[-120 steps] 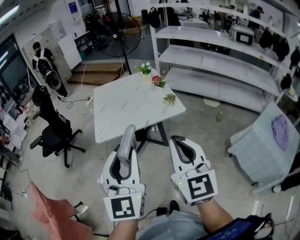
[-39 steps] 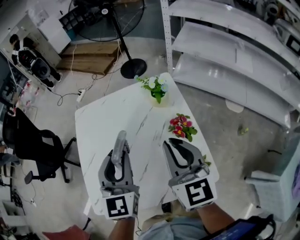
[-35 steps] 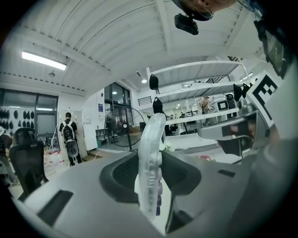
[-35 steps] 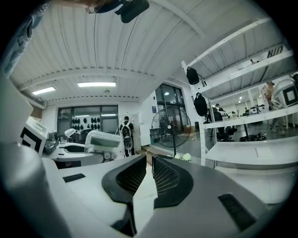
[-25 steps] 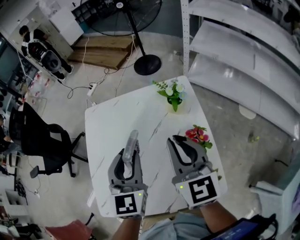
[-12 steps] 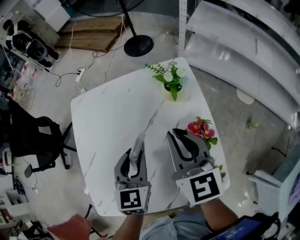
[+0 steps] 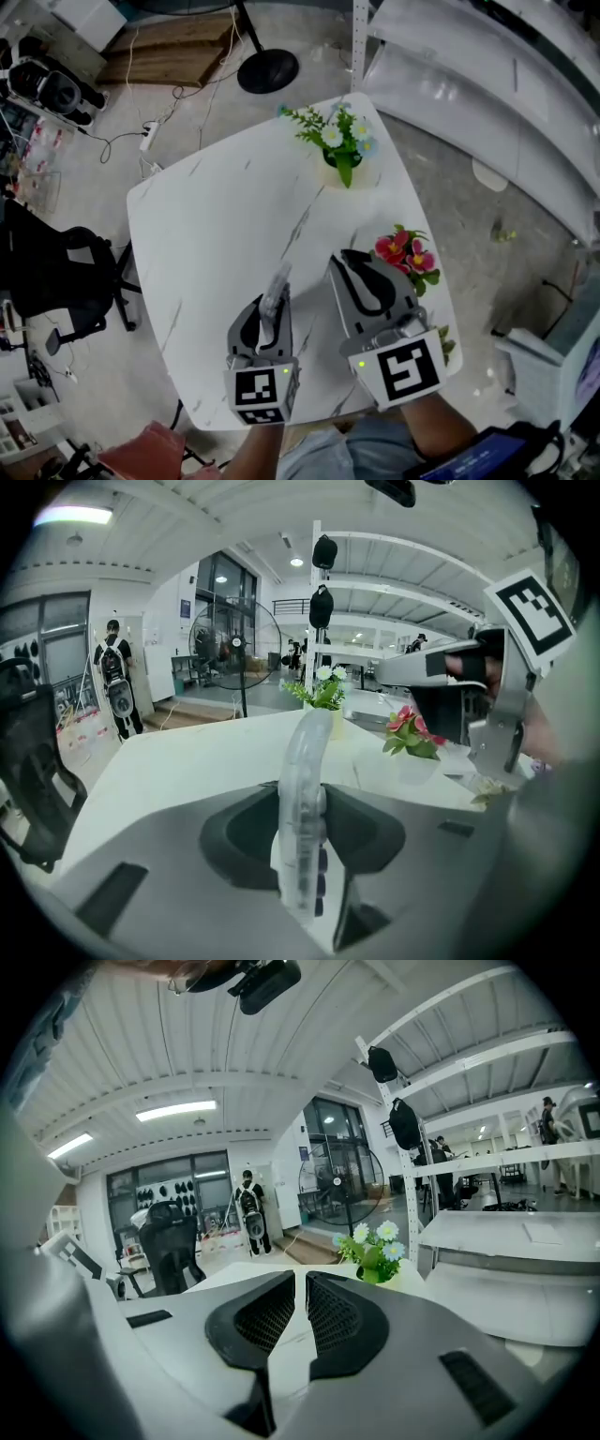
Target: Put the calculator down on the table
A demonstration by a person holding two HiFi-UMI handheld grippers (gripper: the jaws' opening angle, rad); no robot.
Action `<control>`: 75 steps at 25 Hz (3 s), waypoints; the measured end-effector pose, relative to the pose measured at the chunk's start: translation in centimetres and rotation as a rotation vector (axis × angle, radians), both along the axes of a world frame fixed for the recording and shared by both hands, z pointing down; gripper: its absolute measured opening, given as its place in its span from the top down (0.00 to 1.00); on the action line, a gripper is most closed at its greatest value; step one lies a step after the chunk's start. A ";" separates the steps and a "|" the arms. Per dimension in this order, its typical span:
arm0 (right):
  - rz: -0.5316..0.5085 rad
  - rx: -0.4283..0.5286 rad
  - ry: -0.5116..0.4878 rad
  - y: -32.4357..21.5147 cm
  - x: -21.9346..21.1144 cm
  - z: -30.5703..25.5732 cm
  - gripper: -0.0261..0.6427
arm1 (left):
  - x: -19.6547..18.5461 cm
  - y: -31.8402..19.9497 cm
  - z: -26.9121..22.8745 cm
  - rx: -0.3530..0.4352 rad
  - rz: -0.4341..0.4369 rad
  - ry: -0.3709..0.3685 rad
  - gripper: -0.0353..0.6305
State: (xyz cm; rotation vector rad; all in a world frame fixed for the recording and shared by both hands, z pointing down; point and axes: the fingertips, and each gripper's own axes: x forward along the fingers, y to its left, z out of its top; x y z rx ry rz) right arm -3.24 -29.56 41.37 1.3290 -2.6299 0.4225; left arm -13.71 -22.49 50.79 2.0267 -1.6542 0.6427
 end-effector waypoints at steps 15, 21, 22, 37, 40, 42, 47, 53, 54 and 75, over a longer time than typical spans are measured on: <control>-0.004 0.000 0.001 -0.9 -0.9 -0.1 0.88 | -1.6 -0.4 4.7 -0.269 0.050 0.018 0.74; -0.001 -0.012 0.004 -1.0 -1.0 0.3 0.88 | -1.4 -0.8 4.6 -0.231 0.091 -0.049 0.73; -0.002 -0.013 0.003 -0.9 -1.1 0.3 0.88 | -1.4 -0.8 4.6 -0.224 0.096 -0.060 0.72; 0.011 -0.005 0.017 -0.7 -1.6 0.2 0.88 | -2.8 -2.0 4.9 -0.155 0.108 -0.022 0.64; 0.018 -0.005 0.022 -0.6 -1.7 0.2 0.88 | -3.0 -2.2 5.0 -0.157 0.106 0.020 0.63; 0.021 -0.005 0.028 -0.6 -1.8 0.3 0.88 | -3.3 -2.1 5.2 -0.170 0.099 0.059 0.62; 0.027 -0.012 0.047 -0.4 -2.2 0.6 0.88 | -4.6 -2.9 5.7 -0.125 0.075 0.112 0.59; 0.036 -0.016 0.071 -0.2 -2.4 1.0 0.88 | -5.1 -3.1 6.2 -0.112 0.062 0.166 0.57; 0.037 -0.016 0.075 -0.1 -2.4 1.1 0.88 | -5.3 -3.1 6.2 -0.107 0.062 0.169 0.57; -0.022 0.107 0.061 1.9 -4.7 -4.8 0.88 | -7.3 -2.6 -9.4 0.281 -0.024 0.113 0.81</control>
